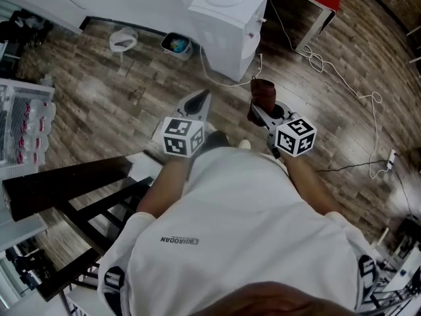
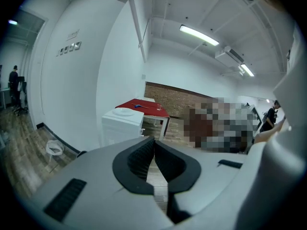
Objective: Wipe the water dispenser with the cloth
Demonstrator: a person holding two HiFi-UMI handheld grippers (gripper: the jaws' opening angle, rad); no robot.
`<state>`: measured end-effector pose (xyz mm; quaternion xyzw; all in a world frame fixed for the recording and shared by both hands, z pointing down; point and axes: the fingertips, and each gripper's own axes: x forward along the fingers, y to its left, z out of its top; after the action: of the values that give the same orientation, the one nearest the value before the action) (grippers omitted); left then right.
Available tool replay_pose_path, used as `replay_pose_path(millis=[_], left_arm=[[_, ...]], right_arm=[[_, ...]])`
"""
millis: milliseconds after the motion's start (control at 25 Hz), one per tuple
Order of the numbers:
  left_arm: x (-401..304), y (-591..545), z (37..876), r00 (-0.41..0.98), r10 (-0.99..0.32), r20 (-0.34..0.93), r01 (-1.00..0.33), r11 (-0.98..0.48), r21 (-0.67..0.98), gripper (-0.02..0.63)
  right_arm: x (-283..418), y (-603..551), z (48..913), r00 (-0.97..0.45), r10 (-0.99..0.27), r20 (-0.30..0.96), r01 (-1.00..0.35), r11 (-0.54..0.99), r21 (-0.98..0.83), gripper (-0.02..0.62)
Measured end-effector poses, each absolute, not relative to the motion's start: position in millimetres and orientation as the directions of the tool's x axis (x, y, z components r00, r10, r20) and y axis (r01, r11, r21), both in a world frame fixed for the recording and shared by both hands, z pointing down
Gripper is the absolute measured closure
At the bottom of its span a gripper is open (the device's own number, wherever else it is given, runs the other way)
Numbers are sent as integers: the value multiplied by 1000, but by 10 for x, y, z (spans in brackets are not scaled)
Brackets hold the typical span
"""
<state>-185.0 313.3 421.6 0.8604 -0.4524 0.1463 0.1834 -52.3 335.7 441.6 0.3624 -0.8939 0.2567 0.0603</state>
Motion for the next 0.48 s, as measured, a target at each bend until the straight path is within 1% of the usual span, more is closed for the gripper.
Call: replay_pose_path(millis=[480], left_arm=[[-1964,3194,4151,534,-737,414,-840,-519,161,605]], right_arm=[[-586,3372,4378,-732,-614,295,-679,621,-392,522]])
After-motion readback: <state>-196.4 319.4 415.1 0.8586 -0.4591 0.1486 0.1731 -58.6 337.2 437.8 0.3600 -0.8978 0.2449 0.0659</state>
